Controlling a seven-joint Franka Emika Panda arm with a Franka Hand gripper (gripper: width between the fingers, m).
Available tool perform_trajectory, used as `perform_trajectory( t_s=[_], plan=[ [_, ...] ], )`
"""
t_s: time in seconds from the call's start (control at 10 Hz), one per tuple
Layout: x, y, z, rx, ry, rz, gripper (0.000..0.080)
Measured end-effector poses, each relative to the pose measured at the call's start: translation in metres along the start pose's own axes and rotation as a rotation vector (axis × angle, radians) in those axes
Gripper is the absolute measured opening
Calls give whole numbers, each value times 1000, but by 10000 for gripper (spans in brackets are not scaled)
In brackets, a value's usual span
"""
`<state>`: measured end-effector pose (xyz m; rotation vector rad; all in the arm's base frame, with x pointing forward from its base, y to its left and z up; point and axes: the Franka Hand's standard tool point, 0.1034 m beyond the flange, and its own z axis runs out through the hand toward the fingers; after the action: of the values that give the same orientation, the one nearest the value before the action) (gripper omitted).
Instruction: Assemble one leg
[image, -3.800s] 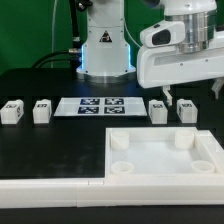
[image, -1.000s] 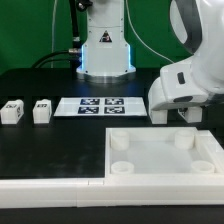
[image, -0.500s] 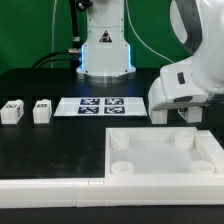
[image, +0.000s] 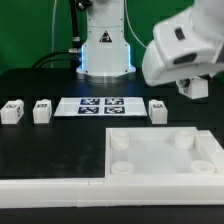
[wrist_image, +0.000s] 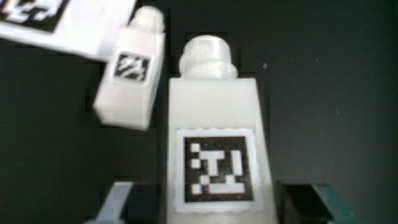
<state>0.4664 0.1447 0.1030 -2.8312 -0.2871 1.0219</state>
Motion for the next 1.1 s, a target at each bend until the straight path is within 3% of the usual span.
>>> perform_trajectory(
  t_s=[0.1, 0.3, 0.4, 0.8, 1.0, 1.1],
  plan=[
    [8, 8, -26, -4, 130, -15, 291],
    [5, 21, -74, -21, 302, -13, 291],
    [9, 21, -90, -37, 423, -11, 291],
    [15, 26, -97, -88, 838, -5, 291],
    [14, 29, -96, -95, 851, -14, 291],
    [17, 37, -119, -103, 837, -56, 291]
  ],
)
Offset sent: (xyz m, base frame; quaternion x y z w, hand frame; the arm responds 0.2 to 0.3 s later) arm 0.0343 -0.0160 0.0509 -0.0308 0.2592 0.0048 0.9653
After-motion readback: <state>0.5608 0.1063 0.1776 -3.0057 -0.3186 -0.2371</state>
